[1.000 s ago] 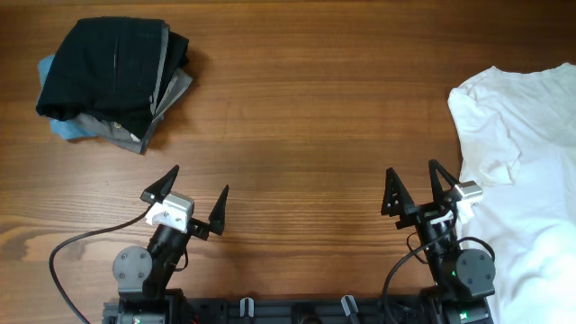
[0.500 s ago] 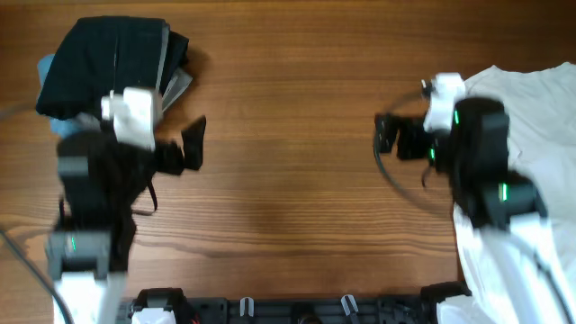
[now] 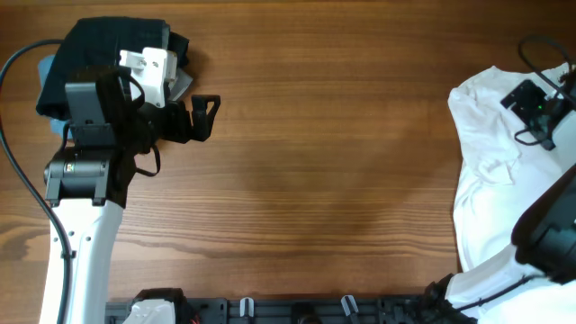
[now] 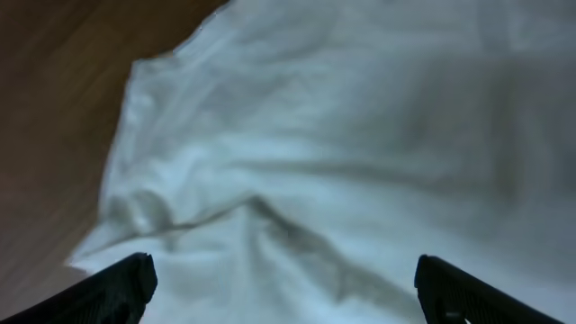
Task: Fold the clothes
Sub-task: 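Reach the right gripper to the white T-shirt and grasp its edge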
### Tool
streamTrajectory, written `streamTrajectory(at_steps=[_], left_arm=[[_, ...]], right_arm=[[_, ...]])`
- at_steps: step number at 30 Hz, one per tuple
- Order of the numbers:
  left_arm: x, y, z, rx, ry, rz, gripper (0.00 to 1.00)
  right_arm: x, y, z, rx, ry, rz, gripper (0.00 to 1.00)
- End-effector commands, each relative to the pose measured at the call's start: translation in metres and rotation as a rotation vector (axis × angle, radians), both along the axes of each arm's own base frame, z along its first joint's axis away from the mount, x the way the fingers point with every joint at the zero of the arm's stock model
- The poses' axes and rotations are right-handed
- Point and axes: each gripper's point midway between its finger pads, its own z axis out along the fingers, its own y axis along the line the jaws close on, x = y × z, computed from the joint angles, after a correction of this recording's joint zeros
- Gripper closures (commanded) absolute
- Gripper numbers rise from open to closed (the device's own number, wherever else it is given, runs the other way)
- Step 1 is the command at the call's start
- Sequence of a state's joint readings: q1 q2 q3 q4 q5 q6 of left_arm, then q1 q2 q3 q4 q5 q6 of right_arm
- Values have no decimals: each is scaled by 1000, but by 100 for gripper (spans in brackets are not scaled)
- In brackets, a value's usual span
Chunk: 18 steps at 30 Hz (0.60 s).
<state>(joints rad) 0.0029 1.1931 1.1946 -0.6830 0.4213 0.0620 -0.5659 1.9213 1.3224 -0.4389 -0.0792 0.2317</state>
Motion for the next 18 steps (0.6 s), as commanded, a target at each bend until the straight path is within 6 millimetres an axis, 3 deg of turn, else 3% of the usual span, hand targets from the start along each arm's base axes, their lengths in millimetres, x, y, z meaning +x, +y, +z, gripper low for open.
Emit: streamTrajectory(at_steps=[1,3,4,5,7,10,12,14,16,18], left_arm=[[-2,-2,7,-22,2,-9,0],[-3,-2,6,-22,7,-9,0],[-3,-2,6,-22,7,-9,0],[-3,-2,6,-22,7,-9,0],[-3,-2,6,-22,7,-8,0],[-3,-2,6,-22,7,-9,0],[-3,-2,6,-22,7,-8,0],[-3,-2,6,-22,7,-8,0],[-3,-2,6,-22,7,-8,0],[-2,0,5,-13,6,3,0]], right_arm=[[8,16,-42,37,52,187,3],[8,26,-60,78,67,226,5],[7,28,-67,88,80,229,13],[6,29,-70,96,88,229,24],[6,32,-69,111,81,237,57],[11,30,-54,90,49,237,96],[20,28,-28,67,-16,247,96],[33,27,20,30,-131,251,96],[43,27,88,-11,-289,210,96],[49,56,163,-7,-486,301,96]])
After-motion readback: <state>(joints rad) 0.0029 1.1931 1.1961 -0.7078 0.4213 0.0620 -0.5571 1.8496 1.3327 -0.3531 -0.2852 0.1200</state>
